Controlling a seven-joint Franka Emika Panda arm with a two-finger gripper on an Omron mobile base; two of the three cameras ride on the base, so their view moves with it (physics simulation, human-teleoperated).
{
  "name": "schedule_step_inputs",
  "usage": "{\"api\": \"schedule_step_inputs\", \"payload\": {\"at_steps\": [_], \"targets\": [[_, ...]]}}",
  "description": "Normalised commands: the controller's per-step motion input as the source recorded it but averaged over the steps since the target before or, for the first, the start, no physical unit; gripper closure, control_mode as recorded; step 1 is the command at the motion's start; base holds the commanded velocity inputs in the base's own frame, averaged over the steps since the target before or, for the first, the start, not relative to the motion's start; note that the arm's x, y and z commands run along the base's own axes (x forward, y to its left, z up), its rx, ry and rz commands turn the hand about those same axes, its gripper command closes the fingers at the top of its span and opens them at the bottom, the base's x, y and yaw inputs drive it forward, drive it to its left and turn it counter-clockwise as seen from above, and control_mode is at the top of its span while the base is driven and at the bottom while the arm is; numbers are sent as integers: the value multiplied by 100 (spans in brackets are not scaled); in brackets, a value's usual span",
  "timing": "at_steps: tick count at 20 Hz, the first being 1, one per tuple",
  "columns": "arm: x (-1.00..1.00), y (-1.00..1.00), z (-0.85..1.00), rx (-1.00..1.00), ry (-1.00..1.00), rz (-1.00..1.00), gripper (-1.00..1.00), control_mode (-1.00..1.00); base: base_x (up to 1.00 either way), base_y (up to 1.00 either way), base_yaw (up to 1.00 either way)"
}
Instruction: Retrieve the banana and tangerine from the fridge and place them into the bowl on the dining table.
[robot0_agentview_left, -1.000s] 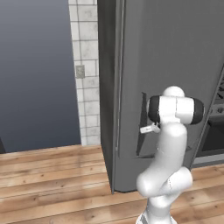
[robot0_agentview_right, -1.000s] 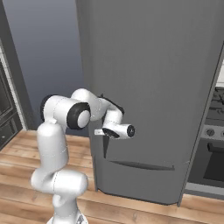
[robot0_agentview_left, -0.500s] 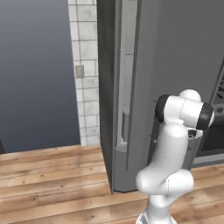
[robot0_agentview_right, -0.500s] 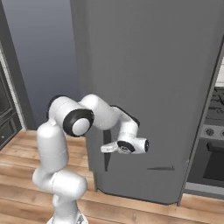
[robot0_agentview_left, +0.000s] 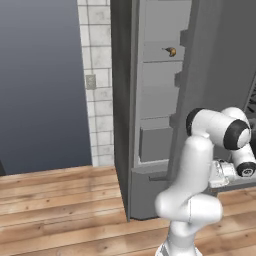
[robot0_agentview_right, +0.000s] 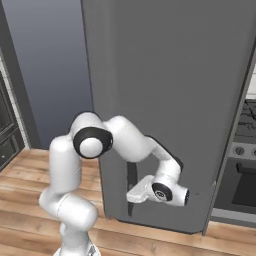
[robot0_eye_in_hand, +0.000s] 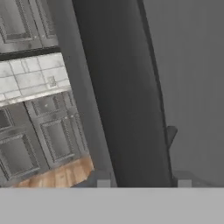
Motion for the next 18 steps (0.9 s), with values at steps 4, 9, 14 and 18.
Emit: {"api": "schedule_step_inputs", "payload": {"at_steps": [4, 9, 14, 18], "targets": [[-100, -64, 2, 7, -19, -16, 100, -100, 0, 0, 0], [-60, -43, 8, 1, 3, -53, 100, -100, 0, 0, 0], [-15, -35, 12, 0, 10, -74, 100, -100, 0, 0, 0], [-56, -61, 32, 0, 9, -63, 100, -100, 0, 0, 0]]}}
